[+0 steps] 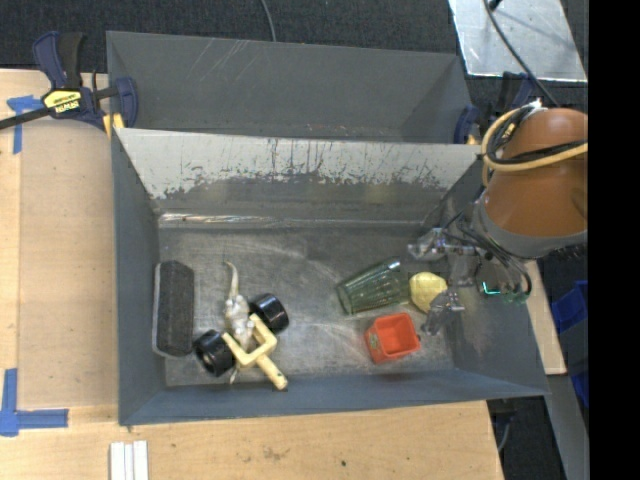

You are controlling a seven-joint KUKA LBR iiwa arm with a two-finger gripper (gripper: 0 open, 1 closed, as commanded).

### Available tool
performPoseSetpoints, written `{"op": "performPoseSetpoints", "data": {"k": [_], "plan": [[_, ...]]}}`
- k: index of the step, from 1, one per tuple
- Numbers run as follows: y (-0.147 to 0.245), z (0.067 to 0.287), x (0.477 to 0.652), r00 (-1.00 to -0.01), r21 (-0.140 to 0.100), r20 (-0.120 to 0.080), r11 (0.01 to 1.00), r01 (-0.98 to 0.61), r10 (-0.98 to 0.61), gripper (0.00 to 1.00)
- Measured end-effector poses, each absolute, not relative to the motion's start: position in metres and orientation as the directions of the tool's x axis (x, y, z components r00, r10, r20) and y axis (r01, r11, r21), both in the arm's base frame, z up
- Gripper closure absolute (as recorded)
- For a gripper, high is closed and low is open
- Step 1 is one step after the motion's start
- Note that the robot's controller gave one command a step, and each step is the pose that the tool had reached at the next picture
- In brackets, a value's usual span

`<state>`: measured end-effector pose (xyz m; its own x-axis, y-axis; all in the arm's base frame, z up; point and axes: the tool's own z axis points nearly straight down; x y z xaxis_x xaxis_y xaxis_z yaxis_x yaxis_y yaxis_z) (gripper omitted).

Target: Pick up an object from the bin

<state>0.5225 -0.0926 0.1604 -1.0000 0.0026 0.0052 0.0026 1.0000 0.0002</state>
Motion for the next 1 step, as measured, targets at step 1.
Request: {"op": "performPoseSetpoints", "data": {"k": [1], "plan": [[-0.0923, 0.1649, 0.5243, -1.0, -0.001, -0.003, 1.0, 0.0, 0.0, 0.0]]}}
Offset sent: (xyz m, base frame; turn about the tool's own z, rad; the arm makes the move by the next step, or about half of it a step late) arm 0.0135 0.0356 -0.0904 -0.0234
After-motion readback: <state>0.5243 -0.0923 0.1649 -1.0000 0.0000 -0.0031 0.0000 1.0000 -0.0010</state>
